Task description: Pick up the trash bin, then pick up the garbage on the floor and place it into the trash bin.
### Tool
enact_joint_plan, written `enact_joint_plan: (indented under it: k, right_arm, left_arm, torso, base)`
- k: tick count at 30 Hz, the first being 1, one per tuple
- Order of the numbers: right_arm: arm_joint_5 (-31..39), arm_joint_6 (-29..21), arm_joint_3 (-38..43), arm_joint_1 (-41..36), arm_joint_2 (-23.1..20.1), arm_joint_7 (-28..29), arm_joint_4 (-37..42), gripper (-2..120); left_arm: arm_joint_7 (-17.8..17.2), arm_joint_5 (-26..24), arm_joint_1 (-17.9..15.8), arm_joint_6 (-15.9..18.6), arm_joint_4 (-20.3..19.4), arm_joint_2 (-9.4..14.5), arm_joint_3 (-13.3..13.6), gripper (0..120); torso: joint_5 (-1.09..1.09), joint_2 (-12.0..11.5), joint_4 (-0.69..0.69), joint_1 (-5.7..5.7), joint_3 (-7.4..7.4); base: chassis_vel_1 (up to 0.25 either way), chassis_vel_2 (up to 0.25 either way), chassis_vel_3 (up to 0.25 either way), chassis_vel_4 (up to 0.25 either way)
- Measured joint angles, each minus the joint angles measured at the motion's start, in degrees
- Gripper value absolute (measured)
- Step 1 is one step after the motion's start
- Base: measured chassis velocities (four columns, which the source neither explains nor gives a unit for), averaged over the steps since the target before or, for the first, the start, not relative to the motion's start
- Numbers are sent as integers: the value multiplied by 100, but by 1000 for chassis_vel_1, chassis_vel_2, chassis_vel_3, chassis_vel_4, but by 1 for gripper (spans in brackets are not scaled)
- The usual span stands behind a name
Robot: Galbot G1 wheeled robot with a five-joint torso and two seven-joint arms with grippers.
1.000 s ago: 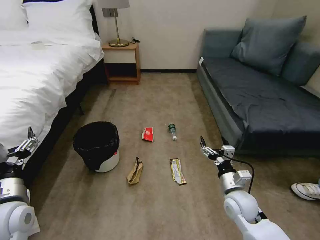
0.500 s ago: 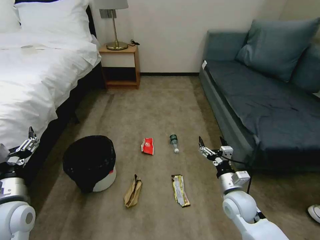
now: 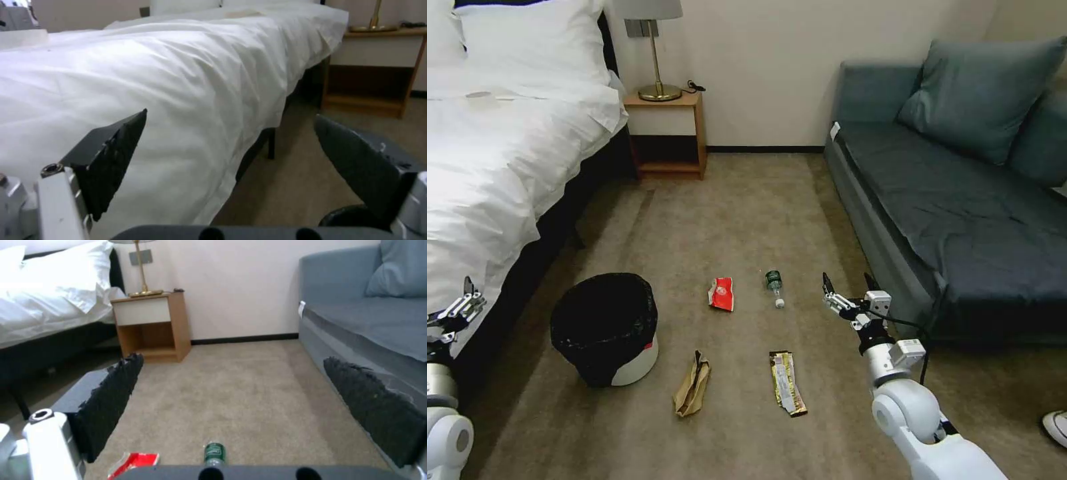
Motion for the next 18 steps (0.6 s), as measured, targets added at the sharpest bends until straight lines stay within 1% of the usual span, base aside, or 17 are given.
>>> enact_joint_plan:
  k: [1, 3, 4, 5, 6, 7, 8, 9, 11, 12, 14, 15, 17, 18]
  right_arm:
    - [0, 0, 0, 0, 0, 0, 0, 100]
    - [-5, 18, 1, -54, -10, -32, 3, 100]
    - [-5, 18, 1, -54, -10, -32, 3, 100]
    - [-14, 29, 8, -99, -16, -52, 16, 100]
    - [-19, 34, 19, -129, -20, -59, 21, 100]
    - [-19, 34, 19, -129, -20, -59, 21, 100]
    - [-21, 41, 34, -154, -22, -66, 26, 100]
    - [-21, 41, 34, -154, -22, -66, 26, 100]
    - [-24, 67, 73, -214, -35, -87, 41, 100]
    - [-24, 67, 73, -214, -35, -87, 41, 100]
    - [-48, 96, 97, -283, -17, -112, 46, 100]
    - [-48, 96, 97, -283, -17, -112, 46, 100]
    - [-83, 126, 101, -317, 69, -138, 11, 100]
    - [-83, 126, 101, -317, 69, -138, 11, 100]
  left_arm:
    - [0, 0, 0, 0, 0, 0, 0, 100]
    - [-58, -140, -29, 123, 65, 161, 66, 100]
    - [-58, -140, -29, 123, 65, 161, 66, 100]
    - [-108, -266, -74, 238, 145, 286, 170, 100]
    - [-177, -406, -122, 353, 202, 353, 248, 100]
    - [-177, -406, -122, 353, 202, 353, 248, 100]
    - [-239, -542, -172, 462, 256, 397, 318, 100]
    - [-239, -542, -172, 462, 256, 397, 318, 100]
    - [-385, -828, -309, 677, 452, 489, 517, 100]
    - [-385, -828, -309, 677, 452, 489, 517, 100]
    - [-461, -921, -501, 791, 749, 610, 786, 100]
    - [-461, -921, -501, 791, 749, 610, 786, 100]
    - [-496, -922, -693, 815, 1010, 718, 1022, 100]
    - [-496, -922, -693, 815, 1010, 718, 1022, 100]
  torso:
    - [0, 0, 0, 0, 0]
    - [0, 0, 0, 0, 0]
    - [0, 0, 0, 0, 0]
    - [0, 0, 0, 0, 0]
    - [0, 0, 0, 0, 0]
    - [0, 0, 0, 0, 0]
    - [0, 0, 0, 0, 0]
    - [0, 0, 0, 0, 0]
    - [0, 0, 0, 0, 0]
    - [0, 0, 0, 0, 0]
    - [0, 0, 0, 0, 0]
    - [0, 0, 0, 0, 0]
    - [0, 0, -1, 0, 0]
    - [0, 0, -1, 0, 0]
  base:
    - [0, 0, 0, 0]
    - [0, 0, 0, 0]
    - [0, 0, 0, 0]
    - [0, 0, 0, 0]
    - [0, 0, 0, 0]
    - [0, 0, 0, 0]
    - [0, 0, 0, 0]
    - [0, 0, 0, 0]
    - [0, 0, 0, 0]
    - [0, 0, 0, 0]
    - [0, 0, 0, 0]
    - [0, 0, 0, 0]
    - [0, 0, 0, 0]
    - [0, 0, 0, 0]
